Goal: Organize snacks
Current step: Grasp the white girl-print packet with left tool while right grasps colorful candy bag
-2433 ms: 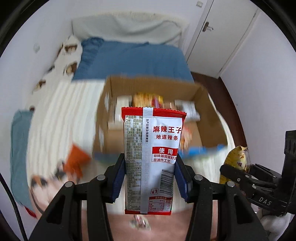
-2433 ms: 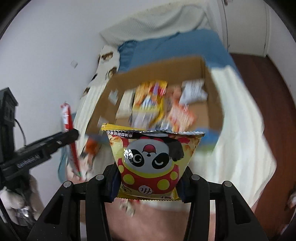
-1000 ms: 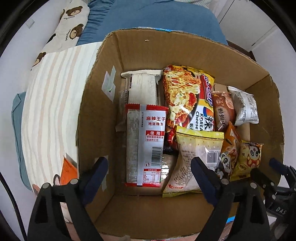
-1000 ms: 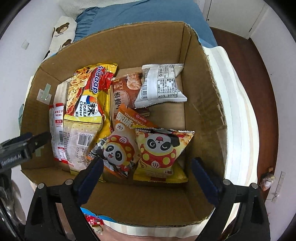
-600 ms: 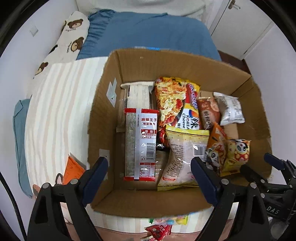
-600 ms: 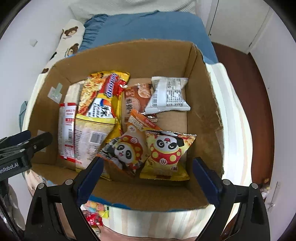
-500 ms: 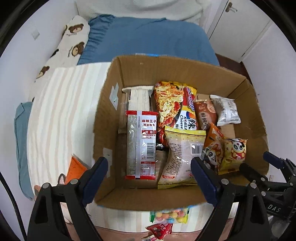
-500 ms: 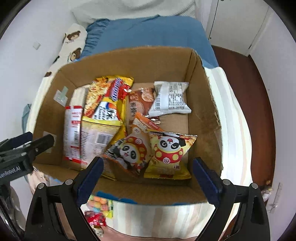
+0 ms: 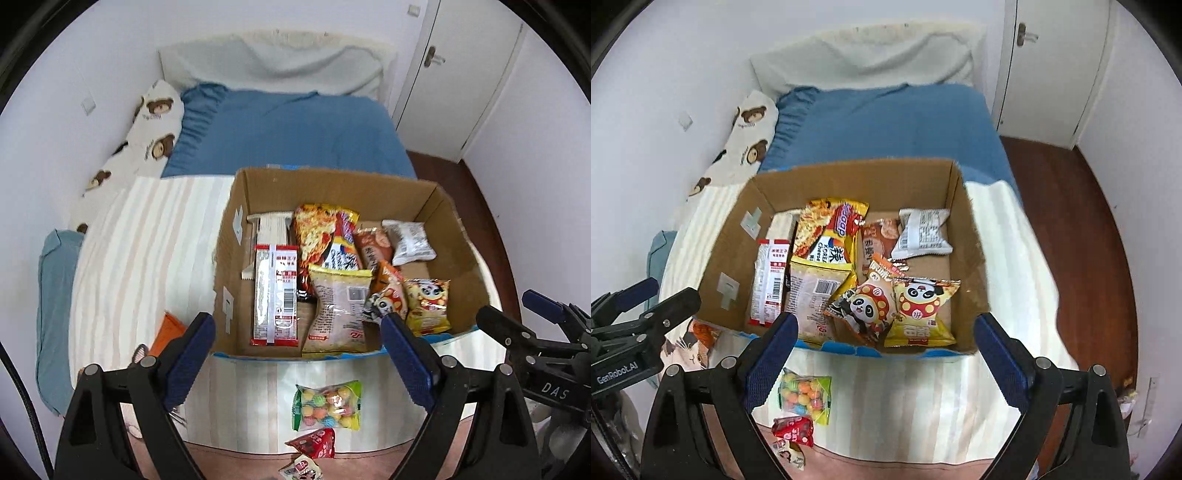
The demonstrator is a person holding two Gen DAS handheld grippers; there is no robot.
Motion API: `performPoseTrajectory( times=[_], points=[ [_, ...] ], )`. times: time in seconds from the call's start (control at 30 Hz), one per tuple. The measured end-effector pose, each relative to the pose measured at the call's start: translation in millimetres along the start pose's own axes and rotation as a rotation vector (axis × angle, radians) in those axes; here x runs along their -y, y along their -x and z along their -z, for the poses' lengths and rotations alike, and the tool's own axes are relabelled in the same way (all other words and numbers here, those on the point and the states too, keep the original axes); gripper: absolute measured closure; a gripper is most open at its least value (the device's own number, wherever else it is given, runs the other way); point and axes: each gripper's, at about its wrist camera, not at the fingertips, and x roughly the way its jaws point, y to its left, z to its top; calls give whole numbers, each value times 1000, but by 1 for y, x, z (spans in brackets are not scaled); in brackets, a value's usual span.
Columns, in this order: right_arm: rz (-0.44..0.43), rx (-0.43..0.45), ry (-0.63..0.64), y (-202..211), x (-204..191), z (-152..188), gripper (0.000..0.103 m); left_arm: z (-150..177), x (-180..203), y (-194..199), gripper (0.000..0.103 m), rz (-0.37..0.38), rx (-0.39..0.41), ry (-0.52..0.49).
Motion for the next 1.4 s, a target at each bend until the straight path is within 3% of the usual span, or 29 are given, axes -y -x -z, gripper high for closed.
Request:
performPoseTrajectory(
  times=[0.4, 0.7, 0.83, 1.0, 1.07, 1.13, 1.23, 1.27, 1.33, 1.4],
  points=[
    [1, 157, -10, 90, -3, 37, 5, 36, 18, 83, 11, 15, 164, -6],
    [-39, 173, -50, 111, 1, 67, 5, 66, 31, 98, 11, 0, 187, -21],
    [-80, 110, -32, 90, -1, 86, 5, 92, 31, 64, 11, -16, 69, -26],
    [-130, 5, -36, 45, 5, 114, 5, 147, 35, -15, 12, -31, -199, -66],
    [-150, -29, -24, 26, 7, 123, 10, 170, 32, -47, 11, -18, -312, -45],
    [-175, -76, -14, 6, 6, 131, 25, 190, 27, -72, 12, 12, -400, 9],
    [-221, -134, 7, -20, 0, 137, 26, 216, 22, -107, 12, 43, -496, 89],
    [-232, -145, 16, -26, -2, 138, 26, 223, 21, -118, 15, 46, -515, 111],
    [-258, -177, 58, -42, -12, 139, 26, 234, 21, -133, 37, 38, -537, 131],
    [-277, -201, 162, -57, -31, 135, 25, 242, 19, -140, 50, -21, -531, 114]
  ],
)
